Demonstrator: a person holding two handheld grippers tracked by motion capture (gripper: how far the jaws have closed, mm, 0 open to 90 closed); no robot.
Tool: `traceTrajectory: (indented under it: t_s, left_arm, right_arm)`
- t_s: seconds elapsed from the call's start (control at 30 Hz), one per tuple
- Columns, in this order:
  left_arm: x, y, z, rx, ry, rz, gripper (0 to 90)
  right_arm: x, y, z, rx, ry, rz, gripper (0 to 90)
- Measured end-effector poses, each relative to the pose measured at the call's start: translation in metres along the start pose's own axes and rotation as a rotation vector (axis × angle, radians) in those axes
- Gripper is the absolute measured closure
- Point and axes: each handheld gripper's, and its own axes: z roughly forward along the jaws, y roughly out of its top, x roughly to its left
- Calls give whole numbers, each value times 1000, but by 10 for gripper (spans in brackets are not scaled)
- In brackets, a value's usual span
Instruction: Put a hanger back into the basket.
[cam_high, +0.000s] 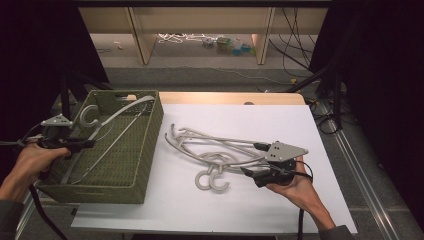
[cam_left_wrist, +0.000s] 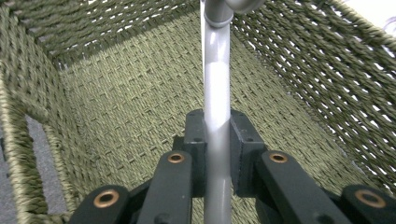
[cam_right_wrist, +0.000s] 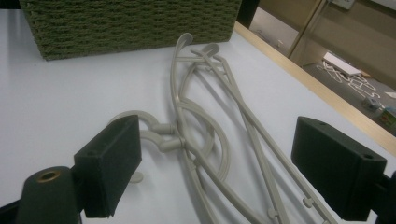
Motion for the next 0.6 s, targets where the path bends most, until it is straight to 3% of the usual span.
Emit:
traceTrajectory:
  t_s: [0.27, 0.6]
  left_arm:
    - [0, -3, 20, 20, -3, -38, 793]
    - [7, -5, 36, 41, 39, -95, 787]
  right_arm:
    - [0, 0, 0, 1, 2, 0, 170]
    - [0, 0, 0, 2, 7, 0, 171]
